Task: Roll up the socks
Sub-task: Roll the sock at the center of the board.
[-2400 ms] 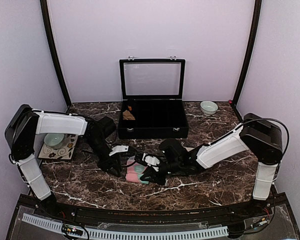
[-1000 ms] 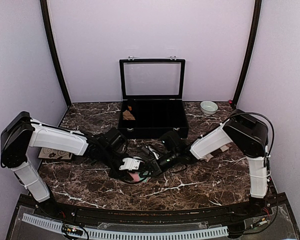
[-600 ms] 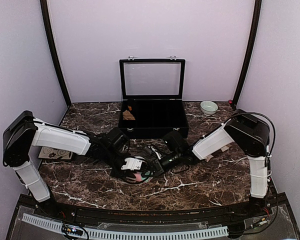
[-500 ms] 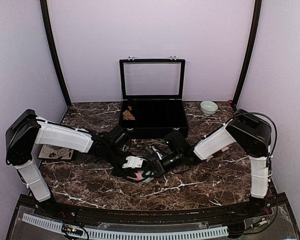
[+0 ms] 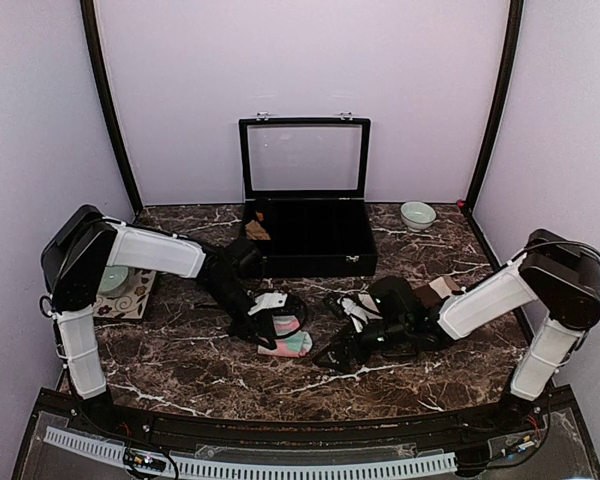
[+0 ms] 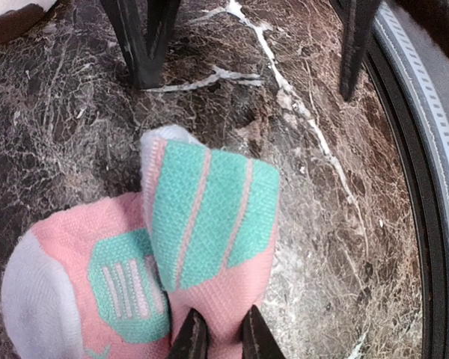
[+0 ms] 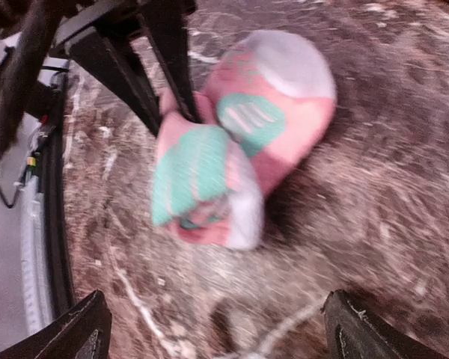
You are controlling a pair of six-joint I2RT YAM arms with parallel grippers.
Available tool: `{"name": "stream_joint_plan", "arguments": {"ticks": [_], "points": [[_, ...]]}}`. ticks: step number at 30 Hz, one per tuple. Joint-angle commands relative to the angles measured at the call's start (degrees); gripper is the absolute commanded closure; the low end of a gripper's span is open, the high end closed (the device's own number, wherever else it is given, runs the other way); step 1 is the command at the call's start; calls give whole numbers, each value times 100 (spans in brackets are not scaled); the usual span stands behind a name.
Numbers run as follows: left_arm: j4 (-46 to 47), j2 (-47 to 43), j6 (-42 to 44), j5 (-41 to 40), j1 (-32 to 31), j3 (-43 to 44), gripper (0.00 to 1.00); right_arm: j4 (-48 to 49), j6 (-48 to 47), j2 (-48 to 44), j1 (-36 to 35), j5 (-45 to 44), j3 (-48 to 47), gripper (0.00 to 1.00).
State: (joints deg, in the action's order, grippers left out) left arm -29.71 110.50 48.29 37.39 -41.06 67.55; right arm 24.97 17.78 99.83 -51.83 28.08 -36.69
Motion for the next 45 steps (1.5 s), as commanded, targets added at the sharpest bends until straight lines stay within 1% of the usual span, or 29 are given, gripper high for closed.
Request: {"name": "stream_joint_plan", "arguments": {"ticks": [1, 3, 4, 5, 6, 9, 10, 12, 14, 16, 18, 20, 22, 24, 29, 32, 38, 45], "points": [[-1074, 634, -104, -543, 98, -158, 84, -408, -443, -752, -252, -2265, 584, 1], [-1139, 707, -117, -457, 168, -81, 84, -437, -739, -1340, -502, -3107, 682, 1], [-1179, 752, -125, -417, 188, -43, 84, -327, -834, -1536, -534, -3269, 775, 1], [-1216, 796, -122, -400, 194, -3, 84, -109, -713, -1647, -510, -3499, 909, 1], [-1265, 850, -122, -381, 202, 38, 84, 234, -436, -1674, -435, -3538, 1068, 0], [-1524, 1016, -160, -212, 209, 276, 84, 1136, -27, -1624, 29, -2470, 1450, 0], [-1594, 1047, -177, -159, 207, 325, 84, 1317, -24, -1562, 71, -2297, 1467, 0], [-1660, 1088, -177, -78, 208, 376, 84, 1028, -334, -1390, 65, -2105, 1201, 1], [-1737, 1155, -177, -57, 212, 421, 84, 625, -971, -1224, -35, -2055, 902, 1], [-1841, 1241, -178, -20, 227, 494, 84, 425, -1618, -1146, -201, -2004, 728, 1], [-1929, 1307, -191, 40, 265, 581, 84, 477, -2063, -1179, -280, -1681, 698, 1], [-2023, 1365, -181, 141, 313, 644, 84, 711, -2347, -1276, -290, -1314, 747, 4], [-2103, 1446, -191, 216, 350, 705, 84, 1025, -2513, -1325, -334, -1065, 811, 9], [-2170, 1480, -184, 278, 377, 739, 84, 1093, -2639, -1263, -432, -1017, 722, 13], [-2345, 1576, -95, 419, 410, 819, 84, 624, -3147, -766, -666, -879, 71, 24], [-2417, 1607, -43, 452, 440, 863, 84, 444, -3444, -434, -732, -730, -284, 26], [-2451, 1628, 11, 448, 450, 872, 84, -25, -3973, 121, -859, -378, -917, 28], [-2425, 1633, 18, 393, 458, 881, 83, -223, -4319, 554, -928, -293, -1195, 29]]}}
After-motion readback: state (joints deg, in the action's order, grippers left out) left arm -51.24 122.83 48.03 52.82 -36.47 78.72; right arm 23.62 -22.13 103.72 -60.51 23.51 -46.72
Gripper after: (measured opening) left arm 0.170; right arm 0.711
